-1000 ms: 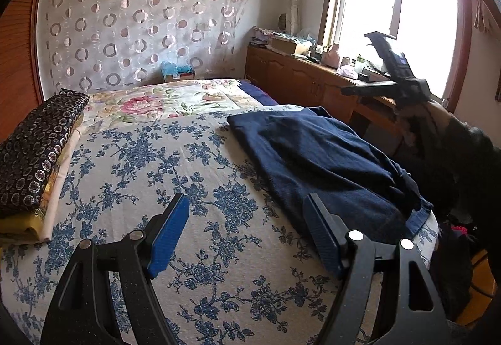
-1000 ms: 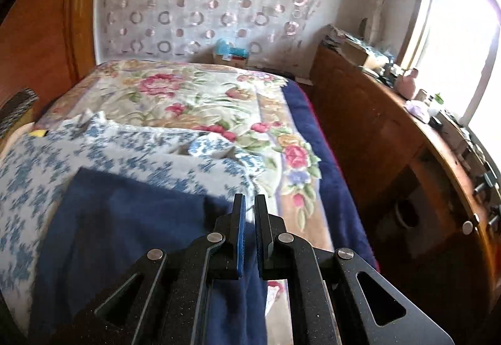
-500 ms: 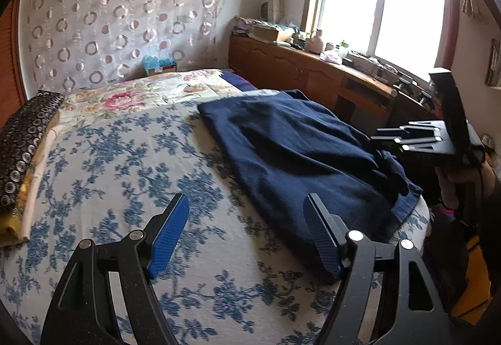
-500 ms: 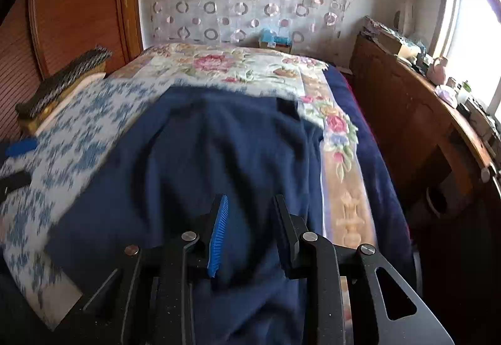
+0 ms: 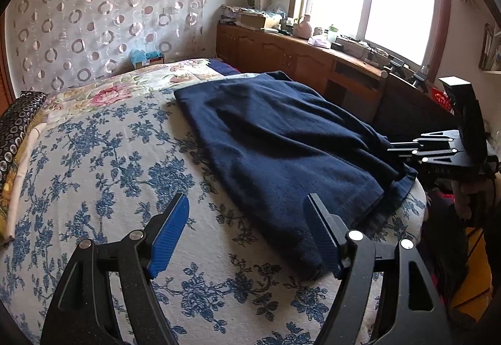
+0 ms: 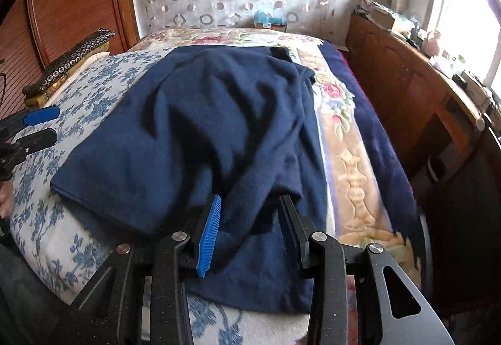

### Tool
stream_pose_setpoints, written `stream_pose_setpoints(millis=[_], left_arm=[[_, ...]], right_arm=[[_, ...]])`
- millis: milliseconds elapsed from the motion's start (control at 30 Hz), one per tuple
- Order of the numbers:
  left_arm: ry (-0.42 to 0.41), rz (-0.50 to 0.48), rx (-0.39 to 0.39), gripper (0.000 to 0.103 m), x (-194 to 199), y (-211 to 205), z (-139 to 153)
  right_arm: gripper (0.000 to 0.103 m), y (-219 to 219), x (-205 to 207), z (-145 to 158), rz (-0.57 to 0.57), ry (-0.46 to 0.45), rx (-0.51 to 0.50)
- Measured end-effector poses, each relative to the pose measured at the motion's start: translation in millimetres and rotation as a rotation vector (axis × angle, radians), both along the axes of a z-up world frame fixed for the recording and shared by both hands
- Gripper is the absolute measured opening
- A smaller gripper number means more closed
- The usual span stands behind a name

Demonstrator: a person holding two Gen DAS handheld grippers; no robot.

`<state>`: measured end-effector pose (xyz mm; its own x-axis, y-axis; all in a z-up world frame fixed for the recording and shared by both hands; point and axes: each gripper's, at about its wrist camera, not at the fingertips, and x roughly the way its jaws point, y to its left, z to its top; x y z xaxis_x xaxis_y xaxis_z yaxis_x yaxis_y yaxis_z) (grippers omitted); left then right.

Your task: Fold small clothes

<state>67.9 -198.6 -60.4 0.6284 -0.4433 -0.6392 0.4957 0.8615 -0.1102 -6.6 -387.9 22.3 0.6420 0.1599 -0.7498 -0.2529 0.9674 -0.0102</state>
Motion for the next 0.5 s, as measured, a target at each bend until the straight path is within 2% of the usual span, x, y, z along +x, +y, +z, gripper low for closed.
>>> stream_pose_setpoints(millis=[100,233,500], left_arm=[[0.009,-0.01,0.008,0.076,0,-4,-2],[0.019,-0.021,0.015,0.076,-2,-7,-5],[0.058,-0.055,0.039,0.076,-4,-15,-13]], right_arm=[[0.009,-4,-3,-2,0.003,0.002,0.03],[0.003,-9,-12,-3,-0.022,-0.022,0.026],[0.003,-8,-19,-15,-0.053,-0.012,0.027]])
